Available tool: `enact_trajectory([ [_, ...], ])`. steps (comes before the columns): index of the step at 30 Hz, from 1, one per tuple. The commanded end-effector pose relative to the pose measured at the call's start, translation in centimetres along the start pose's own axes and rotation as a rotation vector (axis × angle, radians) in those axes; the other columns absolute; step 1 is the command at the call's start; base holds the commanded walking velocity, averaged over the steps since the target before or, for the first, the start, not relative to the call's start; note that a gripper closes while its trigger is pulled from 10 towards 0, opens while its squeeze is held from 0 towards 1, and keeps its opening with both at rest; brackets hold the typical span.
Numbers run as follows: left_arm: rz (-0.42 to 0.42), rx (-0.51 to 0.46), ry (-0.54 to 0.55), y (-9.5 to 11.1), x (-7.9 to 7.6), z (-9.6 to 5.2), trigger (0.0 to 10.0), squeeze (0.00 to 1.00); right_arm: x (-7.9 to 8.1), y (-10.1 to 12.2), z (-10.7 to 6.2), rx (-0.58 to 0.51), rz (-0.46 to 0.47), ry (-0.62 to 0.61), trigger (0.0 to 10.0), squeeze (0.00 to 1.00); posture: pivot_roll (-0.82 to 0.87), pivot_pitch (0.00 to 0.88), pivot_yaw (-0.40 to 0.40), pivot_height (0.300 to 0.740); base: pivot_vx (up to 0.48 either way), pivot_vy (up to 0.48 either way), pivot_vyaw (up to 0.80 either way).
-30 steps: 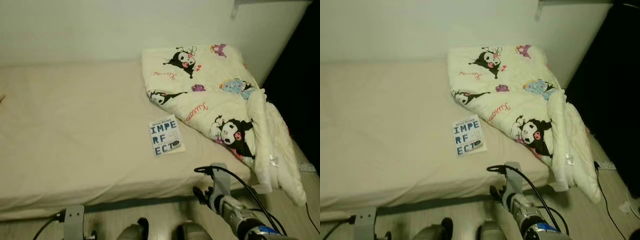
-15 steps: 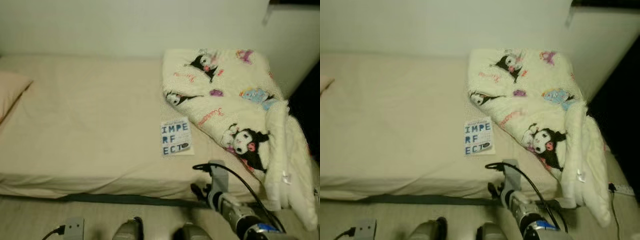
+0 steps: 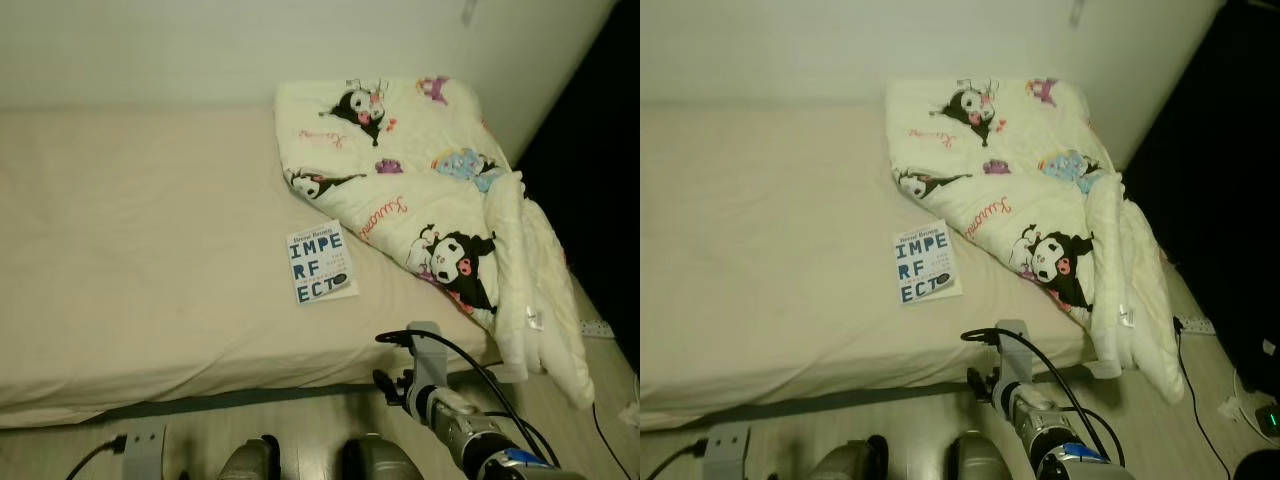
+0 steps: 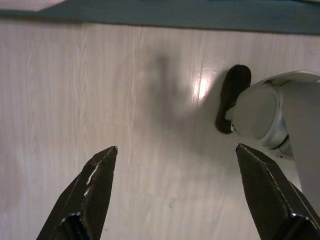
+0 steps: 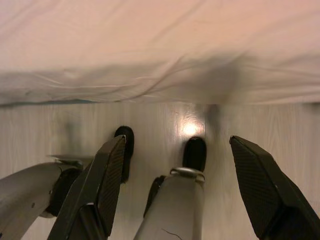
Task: Clean up the room
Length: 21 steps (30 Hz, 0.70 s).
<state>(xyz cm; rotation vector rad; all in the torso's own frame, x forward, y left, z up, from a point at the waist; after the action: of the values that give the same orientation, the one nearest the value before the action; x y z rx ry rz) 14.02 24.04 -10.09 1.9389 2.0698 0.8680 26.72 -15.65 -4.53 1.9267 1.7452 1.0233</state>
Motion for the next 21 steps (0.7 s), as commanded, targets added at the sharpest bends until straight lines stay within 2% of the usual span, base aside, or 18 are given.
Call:
enact_trajectory([
  [1, 0.006, 0.031, -0.003, -0.91, -0.29, -0.18, 10.0, 0.0, -0.35, -0.36, -0.14, 0.01, -0.004, -0.006, 10.0, 0.0, -0.03, 0.088, 0.031, 0.696, 0.0, 0.0, 0.0],
  [19, 0.013, 0.033, -0.017, -1.14, -0.57, -0.27, 10.0, 0.0, -0.21, -0.44, -0.11, 0.01, -0.005, -0.002, 10.0, 0.0, -0.03, 0.099, 0.035, 0.696, 0.0, 0.0, 0.0],
  [21, 0.016, 0.029, -0.023, -1.11, -0.65, -0.27, 10.0, 0.0, -0.2, -0.47, -0.12, 0.009, -0.004, -0.002, 10.0, 0.0, -0.03, 0.101, 0.037, 0.696, 0.0, -0.439, 0.0],
])
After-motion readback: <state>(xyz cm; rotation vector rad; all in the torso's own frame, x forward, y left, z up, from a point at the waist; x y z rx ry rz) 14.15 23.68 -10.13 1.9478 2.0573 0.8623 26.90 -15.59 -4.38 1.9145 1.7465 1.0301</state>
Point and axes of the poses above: a point about 5 cm out from each wrist's last joint towards the gripper, its own z axis pointing out of the wrist towards the gripper, its own y axis along the axis of the wrist's last joint, x = y × z, the point moved 1 cm from there along z, pointing out of the wrist towards the gripper, and after that the axes turned 8 degrees about z, right-handed, at the moved point
